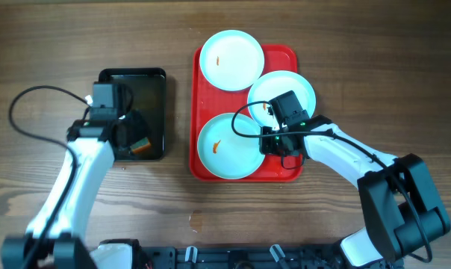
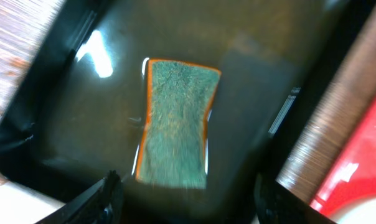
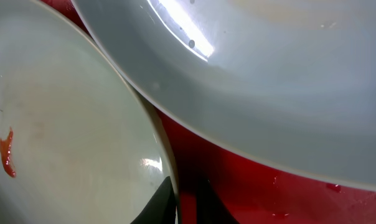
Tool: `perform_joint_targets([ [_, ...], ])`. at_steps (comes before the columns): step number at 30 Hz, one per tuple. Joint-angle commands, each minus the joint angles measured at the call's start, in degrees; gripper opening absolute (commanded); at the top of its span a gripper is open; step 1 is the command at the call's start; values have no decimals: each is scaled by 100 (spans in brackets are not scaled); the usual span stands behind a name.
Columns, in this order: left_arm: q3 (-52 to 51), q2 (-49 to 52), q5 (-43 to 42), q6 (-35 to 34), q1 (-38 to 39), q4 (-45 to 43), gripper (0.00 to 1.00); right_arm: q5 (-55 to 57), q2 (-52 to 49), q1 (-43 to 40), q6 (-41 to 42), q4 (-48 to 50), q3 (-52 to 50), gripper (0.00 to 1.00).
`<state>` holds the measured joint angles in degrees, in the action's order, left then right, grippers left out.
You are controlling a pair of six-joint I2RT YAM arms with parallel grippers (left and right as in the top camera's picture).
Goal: Clean dirty plates on tray and stack at the side
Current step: 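Grasp the green-and-orange sponge in the black water tray with the left gripper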
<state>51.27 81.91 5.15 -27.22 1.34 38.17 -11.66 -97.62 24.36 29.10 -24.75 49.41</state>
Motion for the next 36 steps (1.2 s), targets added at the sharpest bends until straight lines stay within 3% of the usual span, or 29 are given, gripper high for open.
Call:
perform_joint_targets([
  [1,-105,739,140,308,4,-343,54,205,-76,22,-55,2,-72,14],
  [3,-105,1032,140,328,4,-507,35,205,-76,22,-61,-22,-72,14],
  [5,-105,1314,140,328,4,-702,8,190,-76,22,-63,-42,-72,13],
  [6,-105,1425,140,328,4,-772,4,166,-76,22,-66,-46,-72,13],
  [11,-48,1582,-208,638,4,-914,4,138,-76,22,-61,-50,-72,13],
  [15,570,1165,-835,1357,7,-170,4,140,-76,22,-63,-103,-72,13],
  [19,761,743,-684,1423,4,20,4,140,-76,22,-61,-107,-72,14],
  [20,758,693,-553,1425,4,26,6,140,-76,22,-61,-118,-72,13],
  [25,638,833,-293,1421,4,-28,36,140,-76,22,-63,-153,-72,13],
  [29,310,1163,-302,1386,4,-387,50,140,-76,22,-61,-160,-72,13],
  [31,170,1362,-323,1327,4,-573,51,140,-76,22,-63,-164,-72,13],
  [33,68,1569,-393,1329,4,-699,47,140,-76,22,-66,-179,-72,13],
  [34,48,1681,-426,1329,4,-719,37,140,-76,22,-66,-188,-72,13],
  [35,48,1790,-428,1329,4,-717,15,140,-76,22,-63,-192,-72,13],
  [36,48,1818,-433,1331,4,-708,4,140,-76,22,-66,-192,-72,13],
])
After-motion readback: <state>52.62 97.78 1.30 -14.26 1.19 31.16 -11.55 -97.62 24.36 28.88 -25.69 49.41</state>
